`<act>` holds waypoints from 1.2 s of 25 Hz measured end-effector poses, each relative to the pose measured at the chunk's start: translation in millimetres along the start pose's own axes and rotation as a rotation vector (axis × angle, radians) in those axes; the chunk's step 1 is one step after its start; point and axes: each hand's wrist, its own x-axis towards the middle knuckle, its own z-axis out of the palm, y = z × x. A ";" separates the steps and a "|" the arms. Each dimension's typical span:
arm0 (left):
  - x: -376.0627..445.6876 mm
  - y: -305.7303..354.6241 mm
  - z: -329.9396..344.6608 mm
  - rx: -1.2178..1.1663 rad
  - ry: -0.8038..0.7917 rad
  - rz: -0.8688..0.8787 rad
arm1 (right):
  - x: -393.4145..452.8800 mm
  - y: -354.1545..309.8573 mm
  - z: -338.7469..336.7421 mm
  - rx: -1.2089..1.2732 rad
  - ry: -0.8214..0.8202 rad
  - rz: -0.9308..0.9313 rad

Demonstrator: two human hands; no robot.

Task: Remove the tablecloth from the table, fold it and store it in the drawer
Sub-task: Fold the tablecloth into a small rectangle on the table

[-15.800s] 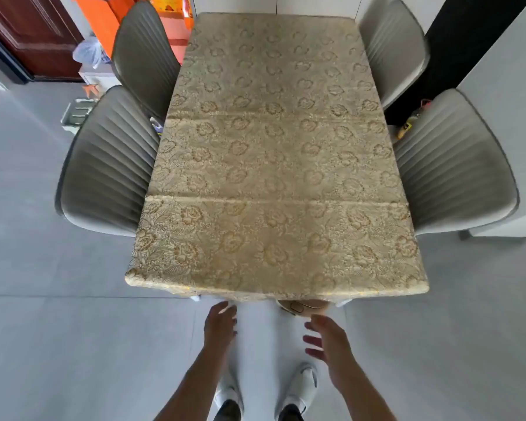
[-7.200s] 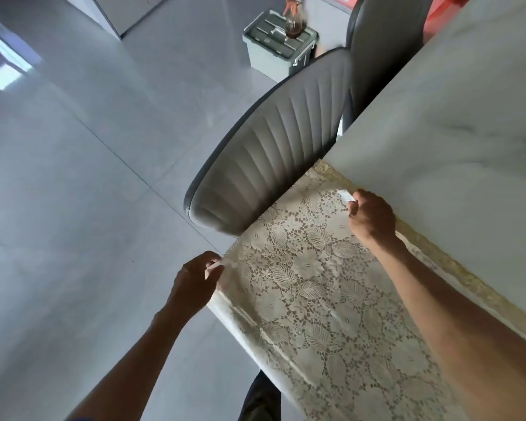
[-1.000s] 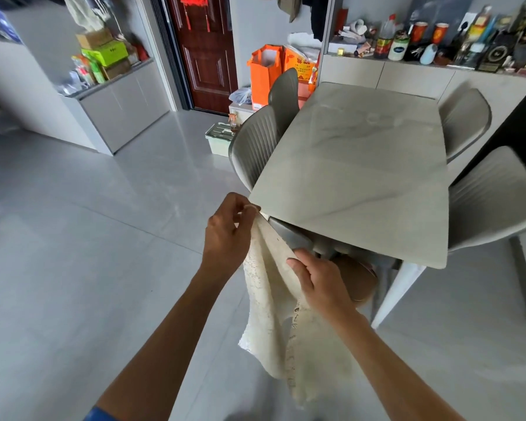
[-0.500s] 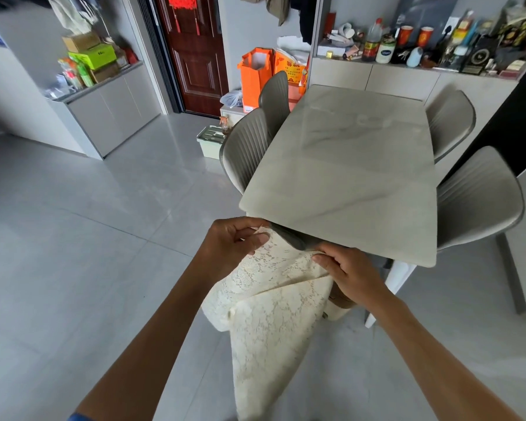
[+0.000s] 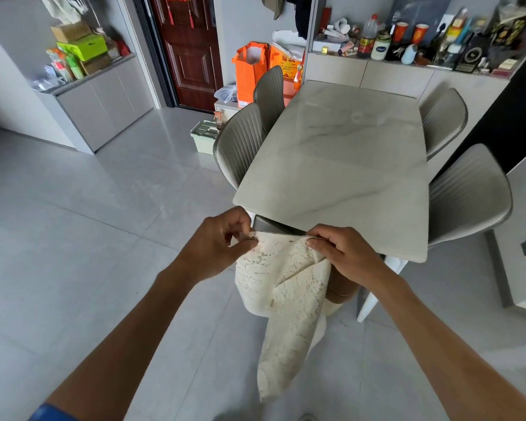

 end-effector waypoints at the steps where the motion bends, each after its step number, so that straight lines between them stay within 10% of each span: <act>1: -0.7 2.9 3.4 0.117 -0.103 0.093 | 0.7 -1.3 -3.2 -0.004 -0.002 0.012; 6: 4.1 21.9 38.7 0.315 -0.397 0.155 | 1.8 -9.2 -20.3 -0.001 -0.017 0.035; 24: 59.9 55.3 79.8 0.579 -0.180 0.034 | -15.4 30.0 -42.0 -0.170 0.147 0.060; 30: 71.1 68.1 57.4 0.529 -0.076 0.016 | -32.6 55.7 22.9 -0.195 0.302 0.377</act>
